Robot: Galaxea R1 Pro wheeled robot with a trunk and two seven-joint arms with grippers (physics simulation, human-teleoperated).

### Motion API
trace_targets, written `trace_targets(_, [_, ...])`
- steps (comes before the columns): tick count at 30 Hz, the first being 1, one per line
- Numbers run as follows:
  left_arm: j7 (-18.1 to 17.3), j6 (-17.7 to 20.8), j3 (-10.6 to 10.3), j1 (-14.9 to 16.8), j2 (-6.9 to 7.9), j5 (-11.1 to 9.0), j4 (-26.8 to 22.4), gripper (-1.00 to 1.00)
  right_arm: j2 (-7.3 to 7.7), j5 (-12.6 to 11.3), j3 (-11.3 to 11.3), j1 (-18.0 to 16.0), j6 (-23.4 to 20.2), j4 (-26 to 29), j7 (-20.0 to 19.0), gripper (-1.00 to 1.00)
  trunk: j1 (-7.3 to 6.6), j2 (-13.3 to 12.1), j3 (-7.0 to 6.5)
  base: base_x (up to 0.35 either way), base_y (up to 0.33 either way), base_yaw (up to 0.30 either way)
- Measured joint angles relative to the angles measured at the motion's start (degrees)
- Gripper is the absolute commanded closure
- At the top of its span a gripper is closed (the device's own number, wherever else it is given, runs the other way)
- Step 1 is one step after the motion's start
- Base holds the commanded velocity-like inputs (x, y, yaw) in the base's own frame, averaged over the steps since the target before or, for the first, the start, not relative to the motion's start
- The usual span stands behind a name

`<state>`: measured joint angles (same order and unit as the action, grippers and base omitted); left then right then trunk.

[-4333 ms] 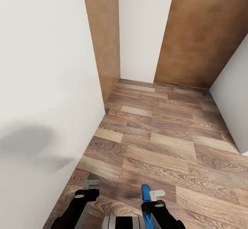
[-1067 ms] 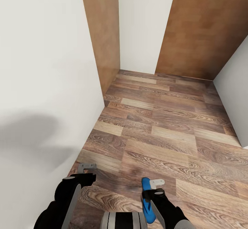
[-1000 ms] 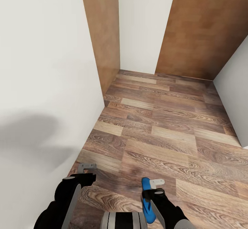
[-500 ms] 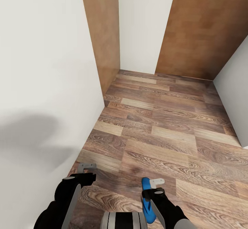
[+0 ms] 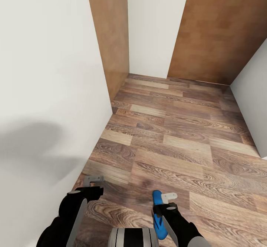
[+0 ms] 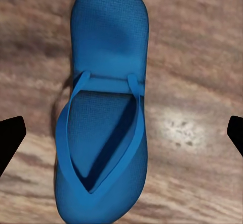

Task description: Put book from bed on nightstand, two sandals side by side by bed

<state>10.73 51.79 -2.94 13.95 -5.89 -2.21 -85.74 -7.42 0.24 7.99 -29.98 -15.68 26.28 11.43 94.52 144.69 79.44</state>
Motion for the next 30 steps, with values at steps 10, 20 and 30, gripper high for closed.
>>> trace_targets(10, [0.1,-0.7,0.0,0.0,0.0,-0.1,0.7,-1.0,-0.05,0.0,0.1,0.0,0.1,-0.3,0.0,-1.0,0.0,0.0,0.0,0.0,0.0,0.0])
trace_targets(20, [0.1,-1.1,0.0,0.0,0.0,-0.1,1.1,-1.0,-0.08,0.0,0.1,0.0,0.1,-0.7,0.0,-1.0,0.15,0.1,1.33,0.0,0.0,0.0])
trace_targets(30, [0.1,-1.3,0.0,0.0,0.0,-0.1,1.3,-1.0,-0.11,0.0,0.1,0.0,0.1,-0.7,0.0,-1.0,0.15,0.1,1.33,0.0,0.0,0.0])
